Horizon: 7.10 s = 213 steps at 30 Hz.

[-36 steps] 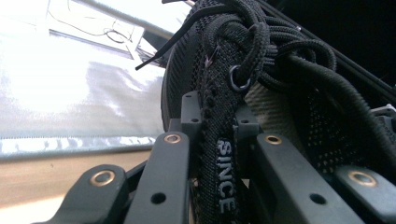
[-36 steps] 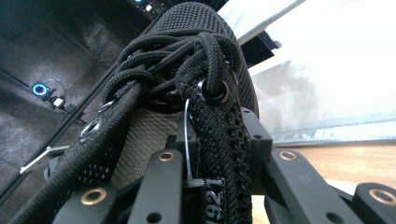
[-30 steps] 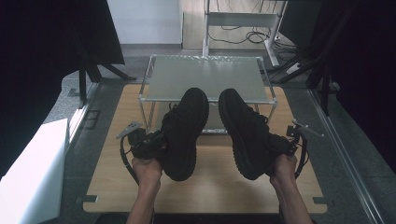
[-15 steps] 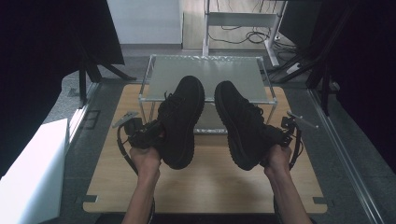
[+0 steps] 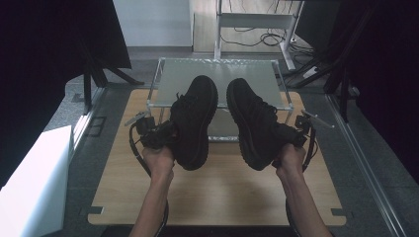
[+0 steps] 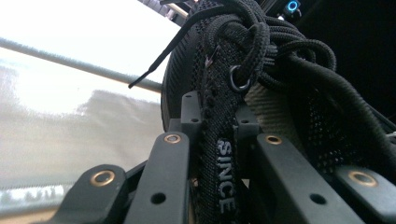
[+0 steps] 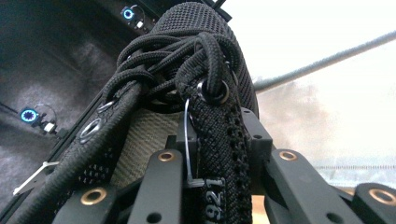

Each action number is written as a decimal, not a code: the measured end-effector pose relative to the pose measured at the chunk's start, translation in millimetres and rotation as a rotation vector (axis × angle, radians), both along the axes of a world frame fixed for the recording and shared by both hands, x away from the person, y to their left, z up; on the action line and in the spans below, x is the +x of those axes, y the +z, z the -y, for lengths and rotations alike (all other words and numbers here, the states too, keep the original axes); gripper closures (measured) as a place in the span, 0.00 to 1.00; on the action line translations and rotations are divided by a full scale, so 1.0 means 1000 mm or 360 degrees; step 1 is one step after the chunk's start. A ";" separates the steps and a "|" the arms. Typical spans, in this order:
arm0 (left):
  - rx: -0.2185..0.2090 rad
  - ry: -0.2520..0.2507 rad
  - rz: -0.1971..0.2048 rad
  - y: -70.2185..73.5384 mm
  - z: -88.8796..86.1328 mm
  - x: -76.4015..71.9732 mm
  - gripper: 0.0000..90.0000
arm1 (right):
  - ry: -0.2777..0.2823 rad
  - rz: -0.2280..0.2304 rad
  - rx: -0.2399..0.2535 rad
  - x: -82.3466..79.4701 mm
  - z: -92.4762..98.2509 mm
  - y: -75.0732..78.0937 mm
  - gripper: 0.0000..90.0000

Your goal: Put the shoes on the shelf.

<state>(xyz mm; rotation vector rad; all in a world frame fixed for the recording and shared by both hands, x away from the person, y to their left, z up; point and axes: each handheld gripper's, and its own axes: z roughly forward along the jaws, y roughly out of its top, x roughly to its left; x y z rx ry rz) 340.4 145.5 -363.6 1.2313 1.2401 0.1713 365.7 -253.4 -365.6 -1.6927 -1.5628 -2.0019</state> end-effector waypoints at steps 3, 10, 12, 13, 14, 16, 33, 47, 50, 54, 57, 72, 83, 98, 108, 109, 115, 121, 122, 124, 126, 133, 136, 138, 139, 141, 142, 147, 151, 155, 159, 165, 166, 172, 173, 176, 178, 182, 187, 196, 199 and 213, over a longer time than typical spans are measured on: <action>0.0006 0.0004 -0.0006 0.006 0.002 0.006 0.89 | -0.0017 -0.0009 0.0010 0.006 -0.003 0.005 0.83; 0.0015 0.0021 0.0000 0.020 0.005 0.020 0.89 | -0.0050 -0.0028 0.0006 0.023 -0.010 0.013 0.83; 0.0027 0.0025 -0.0004 0.024 0.007 0.024 0.89 | -0.0057 -0.0033 0.0005 0.028 -0.013 0.016 0.83; 0.0027 0.0027 -0.0008 0.026 0.007 0.026 0.89 | -0.0061 -0.0034 0.0003 0.030 -0.014 0.017 0.83; 0.0026 0.0028 -0.0013 0.027 0.008 0.028 0.89 | -0.0067 -0.0035 0.0000 0.032 -0.015 0.018 0.83; 0.0015 0.0039 -0.0022 0.029 0.009 0.032 0.89 | -0.0071 -0.0042 0.0001 0.036 -0.017 0.020 0.83; 0.0035 0.0149 -0.0120 0.045 0.017 0.081 0.88 | -0.0202 -0.0044 -0.0058 0.077 -0.029 0.046 0.83; 0.0148 0.0212 -0.0180 0.063 0.034 0.124 0.88 | -0.0288 -0.0120 -0.0109 0.114 -0.034 0.042 0.82; 0.0212 0.0238 -0.0198 0.064 0.039 0.131 0.88 | -0.0301 -0.0131 -0.0134 0.122 -0.036 0.041 0.82; 0.0263 0.0272 -0.0242 0.061 0.042 0.139 0.88 | -0.0326 -0.0143 -0.0191 0.129 -0.039 0.038 0.82; 0.0301 0.0285 -0.0281 0.059 0.045 0.144 0.87 | -0.0340 -0.0148 -0.0222 0.133 -0.042 0.037 0.82; 0.0423 0.0335 -0.0343 0.063 0.044 0.152 0.85 | -0.0358 -0.0119 -0.0443 0.138 -0.058 0.046 0.79; 0.0447 0.0237 -0.0294 0.064 0.058 0.156 0.74 | -0.0343 -0.0080 -0.0498 0.138 -0.072 0.049 0.66; 0.0548 0.0302 -0.0183 0.064 0.060 0.145 0.80 | -0.0273 -0.0062 -0.0490 0.139 -0.077 0.050 0.51; 0.0368 0.0175 -0.0156 0.062 0.049 0.144 0.54 | -0.0218 0.0038 -0.0475 0.136 -0.076 0.055 0.45; 0.0355 0.0176 -0.0144 0.064 0.047 0.142 0.52 | -0.0203 0.0056 -0.0449 0.134 -0.075 0.058 0.45; 0.0260 0.0117 -0.0054 0.072 0.031 0.122 0.53 | -0.0151 0.0150 -0.0374 0.119 -0.060 0.069 0.47; 0.0248 0.0035 0.0008 0.069 0.021 0.097 0.64 | -0.0068 0.0190 -0.0270 0.095 -0.037 0.061 0.60; 0.0250 0.0026 0.0014 0.067 0.020 0.092 0.66 | -0.0042 0.0193 -0.0271 0.091 -0.035 0.058 0.63; 0.0272 -0.0001 0.0013 0.063 0.019 0.086 0.71 | -0.0003 0.0201 -0.0277 0.082 -0.031 0.052 0.69; 0.0315 -0.0013 0.0015 0.058 0.017 0.079 0.76 | 0.0013 0.0202 -0.0284 0.074 -0.028 0.046 0.77; 0.0329 -0.0089 0.0028 0.040 0.011 0.052 0.95 | 0.0015 0.0212 -0.0259 0.044 -0.018 0.027 0.94; 0.0307 -0.0152 0.0031 0.032 0.014 0.042 0.99 | 0.0062 0.0217 -0.0231 0.032 -0.019 0.021 0.97; 0.0301 -0.0182 0.0030 0.026 0.017 0.036 0.99 | 0.0096 0.0230 -0.0221 0.024 -0.021 0.018 0.99; 0.0302 -0.0185 0.0034 0.025 0.018 0.034 0.99 | 0.0109 0.0228 -0.0219 0.020 -0.022 0.017 1.00; 0.0298 -0.0201 0.0033 0.021 0.020 0.030 0.99 | 0.0132 0.0239 -0.0231 0.015 -0.024 0.014 1.00; 0.0304 -0.0204 0.0039 0.019 0.020 0.028 0.99 | 0.0143 0.0245 -0.0238 0.013 -0.025 0.013 1.00; 0.0342 -0.0197 0.0018 0.009 0.023 0.027 0.99 | 0.0176 0.0238 -0.0309 0.011 -0.035 0.004 1.00; 0.0324 -0.0183 -0.0005 0.001 0.023 0.033 0.99 | 0.0171 0.0222 -0.0336 0.015 -0.041 -0.006 1.00; 0.0348 -0.0168 -0.0008 0.002 0.024 0.038 0.99 | 0.0152 0.0232 -0.0328 0.019 -0.043 -0.008 1.00; 0.0324 -0.0162 -0.0023 0.000 0.023 0.045 0.99 | 0.0126 0.0222 -0.0329 0.023 -0.046 -0.009 1.00; 0.0326 -0.0152 -0.0047 0.000 0.025 0.056 0.99 | 0.0081 0.0193 -0.0300 0.035 -0.046 -0.012 1.00; 0.0329 -0.0146 -0.0055 0.000 0.026 0.058 0.99 | 0.0079 0.0189 -0.0291 0.037 -0.046 -0.012 1.00; 0.0326 -0.0123 -0.0082 -0.002 0.026 0.072 0.99 | 0.0057 0.0174 -0.0310 0.049 -0.049 -0.013 1.00; 0.0327 -0.0117 -0.0093 -0.001 0.027 0.073 0.99 | 0.0052 0.0168 -0.0307 0.051 -0.049 -0.013 1.00; 0.0344 -0.0111 -0.0106 -0.001 0.027 0.076 0.99 | 0.0054 0.0159 -0.0302 0.055 -0.050 -0.014 1.00; 0.0340 -0.0118 -0.0091 -0.002 0.026 0.074 0.99 | 0.0065 0.0161 -0.0304 0.054 -0.049 -0.014 0.98; 0.0307 -0.0135 -0.0066 -0.004 0.023 0.067 0.92 | 0.0102 0.0169 -0.0302 0.049 -0.046 -0.017 0.90; 0.0338 -0.0137 -0.0023 -0.006 0.021 0.056 0.70 | 0.0161 0.0201 -0.0307 0.041 -0.043 -0.019 0.75; 0.0481 -0.0181 0.0007 -0.008 0.018 0.039 0.42 | 0.0204 0.0313 -0.0448 0.027 -0.038 -0.017 0.56; 0.0524 -0.0209 0.0017 -0.009 0.019 0.034 0.35 | 0.0211 0.0325 -0.0502 0.022 -0.035 -0.019 0.52; 0.0808 -0.0221 0.0025 -0.028 0.025 -0.002 0.15 | 0.0258 0.0416 -0.0742 -0.005 -0.019 -0.030 0.36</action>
